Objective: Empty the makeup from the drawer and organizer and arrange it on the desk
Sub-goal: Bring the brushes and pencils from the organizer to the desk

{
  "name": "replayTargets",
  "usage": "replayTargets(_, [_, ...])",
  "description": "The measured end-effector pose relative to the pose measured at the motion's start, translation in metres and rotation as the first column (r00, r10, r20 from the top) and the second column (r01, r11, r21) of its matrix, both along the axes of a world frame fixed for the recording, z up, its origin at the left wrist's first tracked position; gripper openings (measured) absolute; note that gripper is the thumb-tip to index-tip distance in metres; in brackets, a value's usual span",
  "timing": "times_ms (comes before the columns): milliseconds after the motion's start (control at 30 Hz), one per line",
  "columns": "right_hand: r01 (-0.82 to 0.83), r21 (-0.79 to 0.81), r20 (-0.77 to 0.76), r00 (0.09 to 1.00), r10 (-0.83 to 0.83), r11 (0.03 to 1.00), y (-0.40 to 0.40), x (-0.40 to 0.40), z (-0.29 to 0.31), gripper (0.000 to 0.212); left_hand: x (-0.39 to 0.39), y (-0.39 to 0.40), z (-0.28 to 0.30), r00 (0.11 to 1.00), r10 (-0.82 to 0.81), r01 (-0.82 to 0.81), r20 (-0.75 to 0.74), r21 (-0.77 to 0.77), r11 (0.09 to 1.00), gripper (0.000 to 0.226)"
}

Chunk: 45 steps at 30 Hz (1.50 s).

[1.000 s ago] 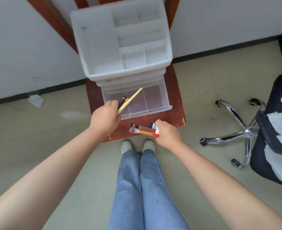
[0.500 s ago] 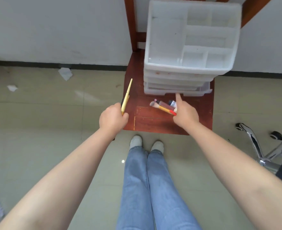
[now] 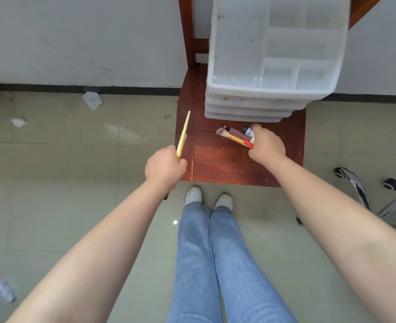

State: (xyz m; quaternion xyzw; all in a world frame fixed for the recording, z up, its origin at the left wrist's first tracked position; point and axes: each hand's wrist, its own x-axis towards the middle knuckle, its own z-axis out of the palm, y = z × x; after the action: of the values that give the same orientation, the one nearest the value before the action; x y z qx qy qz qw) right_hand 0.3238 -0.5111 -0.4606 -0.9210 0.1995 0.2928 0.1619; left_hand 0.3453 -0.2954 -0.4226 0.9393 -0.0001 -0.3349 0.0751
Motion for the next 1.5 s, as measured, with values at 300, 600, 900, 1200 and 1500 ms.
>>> replayTargets(300, [0.447,0.026,-0.048,0.894,-0.446,0.894,0.015,-0.096,0.062,0.037,-0.014,-0.067,0.053,0.882,-0.469,0.47,-0.028,0.003,0.883,0.026])
replayTargets(600, [0.95,-0.03,0.021,0.31,-0.95,0.31,0.053,-0.258,0.136,0.03,-0.119,-0.154,0.108,0.286,-0.958,0.956,-0.018,-0.064,0.287,0.023])
replayTargets(900, [0.943,-0.071,0.141,-0.313,-0.939,-0.325,0.181,-0.458,0.184,0.034,-0.352,-0.142,0.149,-0.448,-0.894,0.893,0.004,-0.047,-0.448,0.007])
replayTargets(1200, [0.589,-0.119,0.359,-0.725,-0.588,-0.799,0.413,-0.698,0.233,0.037,-0.677,0.029,0.193,-0.916,-0.38,0.382,0.128,-0.002,-0.924,0.006])
replayTargets(1500, [0.212,-0.214,0.466,-0.836,-0.29,-0.954,0.632,-0.88,0.271,0.03,-0.932,0.24,0.235,-0.963,0.048,-0.047,0.266,0.009,-0.999,0.006])
